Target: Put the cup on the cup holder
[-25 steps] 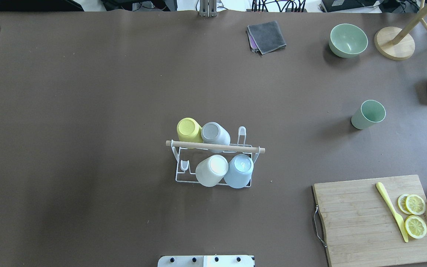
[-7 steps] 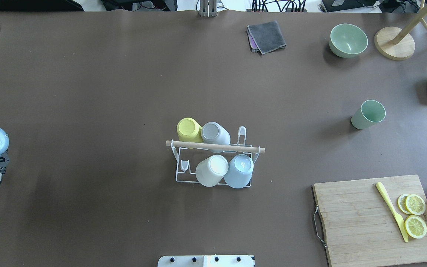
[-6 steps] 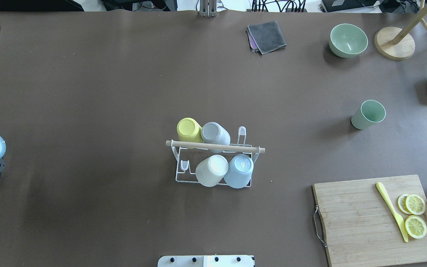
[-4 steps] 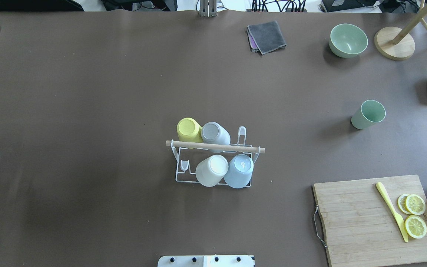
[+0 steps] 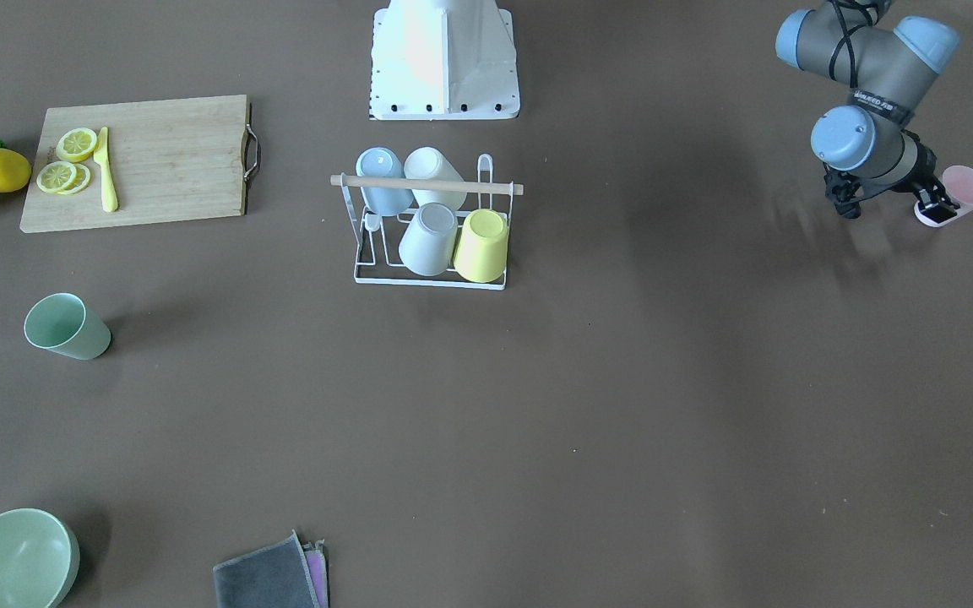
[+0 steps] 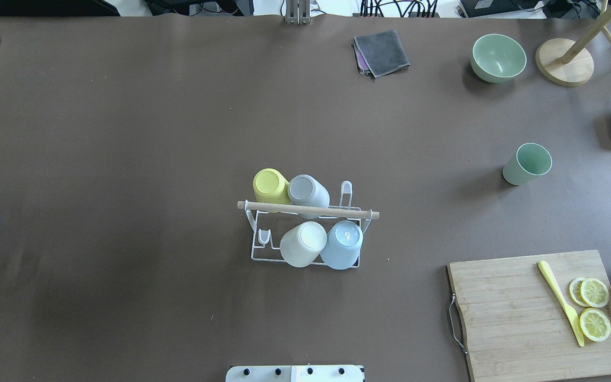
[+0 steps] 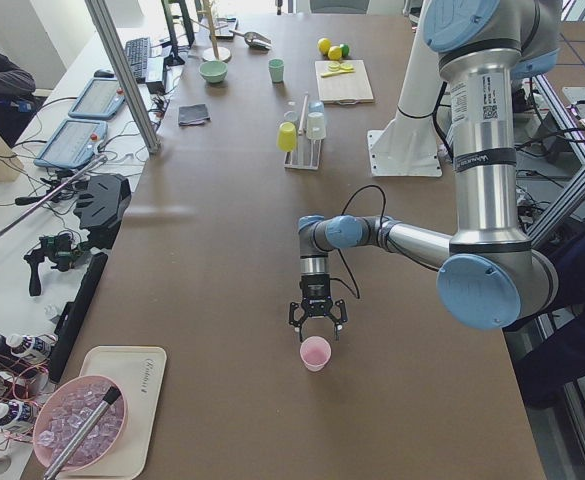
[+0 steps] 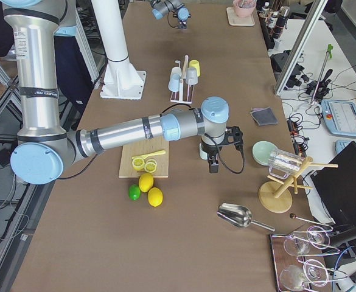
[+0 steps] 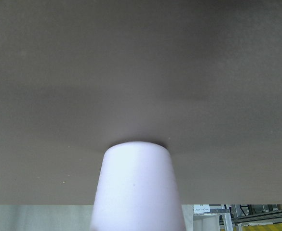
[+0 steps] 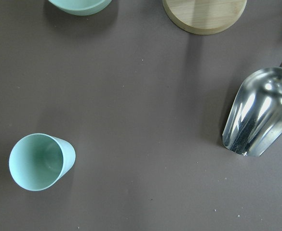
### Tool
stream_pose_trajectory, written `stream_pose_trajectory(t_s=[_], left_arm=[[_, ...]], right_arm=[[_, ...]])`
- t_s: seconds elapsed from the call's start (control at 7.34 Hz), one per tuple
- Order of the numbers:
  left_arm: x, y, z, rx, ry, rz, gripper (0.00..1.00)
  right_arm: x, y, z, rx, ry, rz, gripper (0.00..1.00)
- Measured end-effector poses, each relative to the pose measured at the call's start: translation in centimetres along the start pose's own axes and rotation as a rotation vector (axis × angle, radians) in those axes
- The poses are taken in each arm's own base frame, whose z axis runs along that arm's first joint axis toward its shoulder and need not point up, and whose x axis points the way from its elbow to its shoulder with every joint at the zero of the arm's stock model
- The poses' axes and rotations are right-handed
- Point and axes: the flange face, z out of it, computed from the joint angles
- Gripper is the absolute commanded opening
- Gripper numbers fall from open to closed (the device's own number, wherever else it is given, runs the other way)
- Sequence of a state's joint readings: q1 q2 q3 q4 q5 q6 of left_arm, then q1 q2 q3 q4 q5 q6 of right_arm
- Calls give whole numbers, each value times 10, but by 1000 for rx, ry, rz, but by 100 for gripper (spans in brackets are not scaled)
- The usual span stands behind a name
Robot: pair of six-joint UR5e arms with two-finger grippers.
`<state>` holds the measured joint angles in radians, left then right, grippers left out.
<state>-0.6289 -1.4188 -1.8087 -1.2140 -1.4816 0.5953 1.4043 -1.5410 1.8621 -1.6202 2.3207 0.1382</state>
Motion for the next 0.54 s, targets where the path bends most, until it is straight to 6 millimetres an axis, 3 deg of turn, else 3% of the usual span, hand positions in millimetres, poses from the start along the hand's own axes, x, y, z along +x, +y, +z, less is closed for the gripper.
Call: stream_pose_trajectory(t_s=[0.54], left_arm=[[-1, -7, 29, -24, -10, 11, 98]], right_arm=[[-67, -25, 11, -87, 94, -68, 100]])
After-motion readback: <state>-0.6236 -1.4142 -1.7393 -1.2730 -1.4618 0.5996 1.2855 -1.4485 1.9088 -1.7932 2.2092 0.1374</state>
